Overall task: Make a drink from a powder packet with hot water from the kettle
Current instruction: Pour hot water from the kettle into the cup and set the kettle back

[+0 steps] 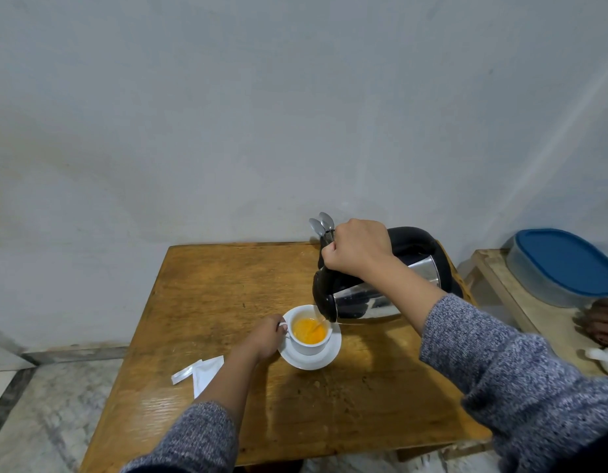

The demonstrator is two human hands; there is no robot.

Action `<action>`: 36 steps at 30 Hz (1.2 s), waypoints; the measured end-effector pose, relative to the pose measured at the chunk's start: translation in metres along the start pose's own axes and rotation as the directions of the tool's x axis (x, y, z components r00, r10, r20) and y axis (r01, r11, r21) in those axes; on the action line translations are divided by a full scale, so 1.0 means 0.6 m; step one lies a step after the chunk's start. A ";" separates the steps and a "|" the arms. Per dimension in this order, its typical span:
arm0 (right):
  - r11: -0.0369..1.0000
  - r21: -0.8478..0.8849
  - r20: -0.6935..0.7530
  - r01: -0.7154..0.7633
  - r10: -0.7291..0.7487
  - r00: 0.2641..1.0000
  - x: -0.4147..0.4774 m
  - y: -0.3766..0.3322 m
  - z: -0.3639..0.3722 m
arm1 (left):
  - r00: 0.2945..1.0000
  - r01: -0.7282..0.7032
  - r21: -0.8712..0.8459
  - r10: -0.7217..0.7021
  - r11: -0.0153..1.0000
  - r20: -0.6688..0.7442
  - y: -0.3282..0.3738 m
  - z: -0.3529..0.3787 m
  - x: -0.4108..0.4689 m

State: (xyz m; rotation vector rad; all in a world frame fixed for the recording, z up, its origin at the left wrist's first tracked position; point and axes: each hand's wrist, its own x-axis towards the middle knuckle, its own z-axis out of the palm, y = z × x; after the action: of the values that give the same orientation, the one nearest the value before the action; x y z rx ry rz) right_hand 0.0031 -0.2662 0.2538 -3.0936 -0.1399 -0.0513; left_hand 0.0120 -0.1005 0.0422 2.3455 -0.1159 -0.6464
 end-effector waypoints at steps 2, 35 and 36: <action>1.000 -0.005 -0.001 0.007 -0.007 1.000 0.000 -0.001 -0.001 | 1.000 0.001 -0.005 -0.001 1.000 0.004 0.000 0.000 0.000; 0.995 -0.074 -0.044 0.066 -0.069 0.997 0.007 -0.015 0.015 | 0.999 -0.008 0.004 0.008 1.000 0.034 0.001 -0.004 0.002; 0.995 -0.072 -0.045 0.066 -0.070 0.997 0.006 -0.015 0.015 | 0.999 -0.007 0.006 0.007 1.000 0.034 0.000 -0.004 0.002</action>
State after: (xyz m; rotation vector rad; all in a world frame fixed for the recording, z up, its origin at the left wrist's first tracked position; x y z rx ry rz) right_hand 0.0064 -0.2562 0.2452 -3.1543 -0.2468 -0.1345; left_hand 0.0145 -0.0995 0.0433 2.3398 -0.1420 -0.6838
